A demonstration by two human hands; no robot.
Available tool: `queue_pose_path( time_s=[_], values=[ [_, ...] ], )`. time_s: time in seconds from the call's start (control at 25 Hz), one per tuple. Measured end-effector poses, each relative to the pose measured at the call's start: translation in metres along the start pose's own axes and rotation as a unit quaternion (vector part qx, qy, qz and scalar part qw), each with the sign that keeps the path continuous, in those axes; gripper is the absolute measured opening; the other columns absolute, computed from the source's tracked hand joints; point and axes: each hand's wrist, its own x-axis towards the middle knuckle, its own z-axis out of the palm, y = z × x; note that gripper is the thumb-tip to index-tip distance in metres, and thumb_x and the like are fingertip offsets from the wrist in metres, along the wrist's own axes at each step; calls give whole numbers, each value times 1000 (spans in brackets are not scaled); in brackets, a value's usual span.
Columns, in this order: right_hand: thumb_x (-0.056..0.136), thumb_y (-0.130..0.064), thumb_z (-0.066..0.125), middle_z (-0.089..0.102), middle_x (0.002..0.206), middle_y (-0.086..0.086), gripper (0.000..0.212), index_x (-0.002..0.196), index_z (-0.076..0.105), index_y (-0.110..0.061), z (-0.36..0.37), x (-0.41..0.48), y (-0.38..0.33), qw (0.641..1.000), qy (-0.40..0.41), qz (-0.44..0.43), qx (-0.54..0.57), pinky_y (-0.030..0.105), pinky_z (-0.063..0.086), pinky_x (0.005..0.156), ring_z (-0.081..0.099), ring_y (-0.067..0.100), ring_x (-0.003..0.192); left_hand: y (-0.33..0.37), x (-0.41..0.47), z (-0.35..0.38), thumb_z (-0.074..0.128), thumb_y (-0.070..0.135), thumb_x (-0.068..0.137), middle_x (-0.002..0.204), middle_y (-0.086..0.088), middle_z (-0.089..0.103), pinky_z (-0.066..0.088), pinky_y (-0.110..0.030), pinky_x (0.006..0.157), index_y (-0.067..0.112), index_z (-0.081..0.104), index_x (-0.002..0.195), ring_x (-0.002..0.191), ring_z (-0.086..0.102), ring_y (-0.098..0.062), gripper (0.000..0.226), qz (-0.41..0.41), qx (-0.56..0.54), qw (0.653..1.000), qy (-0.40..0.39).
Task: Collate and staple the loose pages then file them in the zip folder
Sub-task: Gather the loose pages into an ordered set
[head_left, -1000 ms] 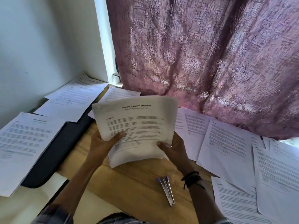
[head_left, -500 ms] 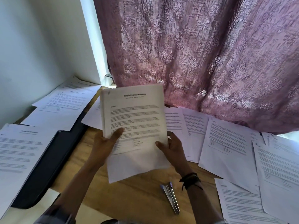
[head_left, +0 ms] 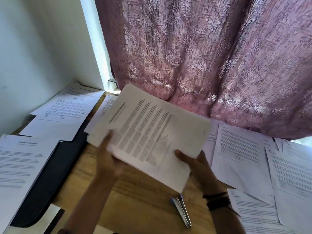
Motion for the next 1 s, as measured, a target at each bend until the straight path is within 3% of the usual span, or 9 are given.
queue_pose_path(
  time_s=[0.08,0.2,0.28,0.36,0.44,0.48,0.72,0.88,1.0],
  values=[
    [88,-5,64,70,119,11,40,126,56,-11,-27,0,-13,999,-13,2,-32,47,58,83,68,32,109,37,5,-17,46,57,93,130,-14,62,52,-51,90,15,57,135,115,62,-34,60,-16,-49,999,-18],
    [87,-4,64,70,117,10,39,125,57,-9,-40,3,-23,996,-15,-27,-80,47,59,82,69,30,107,67,19,-29,76,59,70,123,-17,63,55,-42,82,6,55,132,109,61,-36,85,-108,143,981,-77],
    [85,-8,67,72,112,6,33,117,63,-15,-35,6,-25,993,2,-46,-112,44,60,82,70,26,104,57,21,-26,86,56,58,112,-17,68,58,-41,75,4,61,118,102,65,-37,83,-122,302,939,-114],
    [83,-10,71,73,107,4,30,108,65,-27,-30,10,-21,988,27,-64,-137,42,59,84,69,21,102,38,19,-24,85,52,59,99,-4,75,61,-35,70,12,66,104,91,72,-24,63,-32,409,909,-69],
    [83,-8,73,69,110,3,34,109,61,-28,-28,12,-13,983,54,-90,-151,35,59,85,66,17,105,20,14,-24,72,28,81,96,6,75,61,-31,70,18,66,102,89,72,-16,24,53,420,904,-63],
    [83,-6,73,68,112,3,38,112,59,-27,-29,12,-8,981,63,-104,-152,32,59,85,65,14,107,12,14,-29,67,19,86,97,6,75,61,-30,69,19,65,104,91,72,-15,18,73,415,905,-67],
    [84,-6,71,65,110,2,39,111,55,-30,-40,13,17,977,84,-94,-174,33,59,87,61,18,109,-14,18,-62,73,43,75,106,-9,73,59,-47,74,10,68,111,94,71,-30,50,52,375,923,-64],
    [82,-18,75,62,117,0,50,126,51,-16,-47,14,39,963,83,-86,-242,31,58,88,59,12,112,-28,20,-68,72,28,85,104,-8,74,59,-36,69,10,69,109,93,71,-30,29,39,350,935,-37],
    [87,-11,71,58,113,-9,46,125,45,-20,-41,17,49,958,100,-92,-253,15,55,81,56,6,108,-37,20,-62,64,15,90,100,0,76,59,-29,67,10,67,108,91,72,-23,19,71,378,923,-11]
  ],
)
